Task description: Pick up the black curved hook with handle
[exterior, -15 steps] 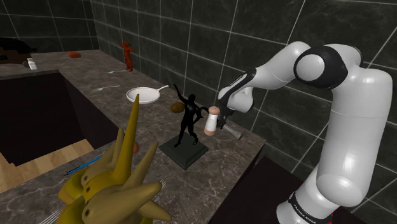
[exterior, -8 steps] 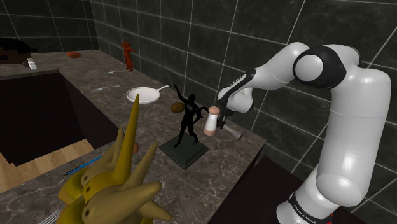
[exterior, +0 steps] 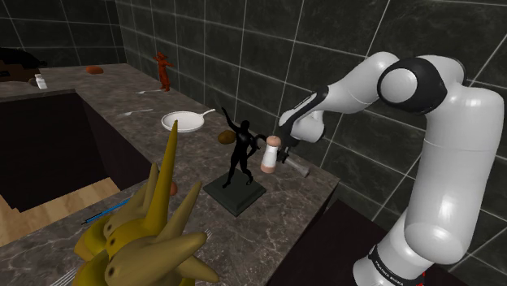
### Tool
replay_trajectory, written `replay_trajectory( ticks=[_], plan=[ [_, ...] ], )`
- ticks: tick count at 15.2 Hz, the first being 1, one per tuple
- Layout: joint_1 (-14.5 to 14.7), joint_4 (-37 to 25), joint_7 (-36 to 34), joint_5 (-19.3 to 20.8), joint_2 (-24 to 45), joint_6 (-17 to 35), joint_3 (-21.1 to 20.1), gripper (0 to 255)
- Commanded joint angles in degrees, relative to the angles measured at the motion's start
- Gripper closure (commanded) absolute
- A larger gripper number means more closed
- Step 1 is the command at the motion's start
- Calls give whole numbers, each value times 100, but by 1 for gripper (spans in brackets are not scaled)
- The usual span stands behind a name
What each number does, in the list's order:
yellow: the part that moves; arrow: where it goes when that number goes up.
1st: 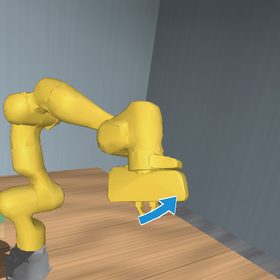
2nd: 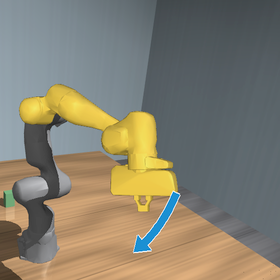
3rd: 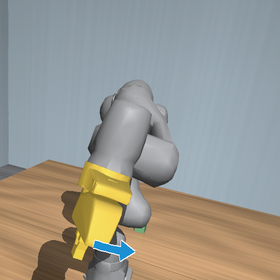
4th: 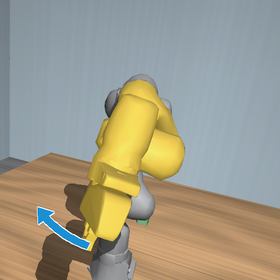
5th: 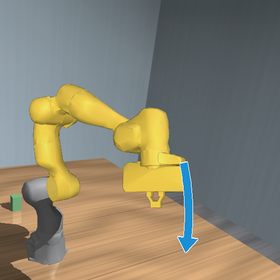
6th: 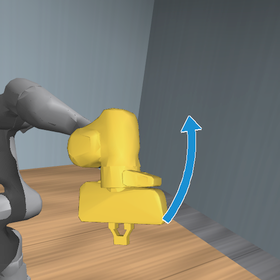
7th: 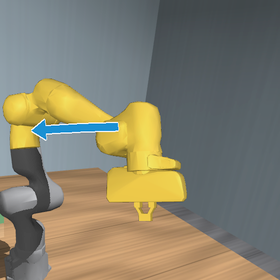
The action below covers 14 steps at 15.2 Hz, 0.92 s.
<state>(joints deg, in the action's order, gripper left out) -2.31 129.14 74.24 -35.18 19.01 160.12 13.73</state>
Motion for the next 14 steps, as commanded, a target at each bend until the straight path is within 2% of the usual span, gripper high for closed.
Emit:
replay_trajectory(
  ticks=[1,12,14],
  plan=[
    [75,17,-145,163,-133,-107,103,255],
    [374,34,-910,1062,-846,-721,540,255],
    [375,33,-920,1075,-856,-730,543,255]
  ],
)
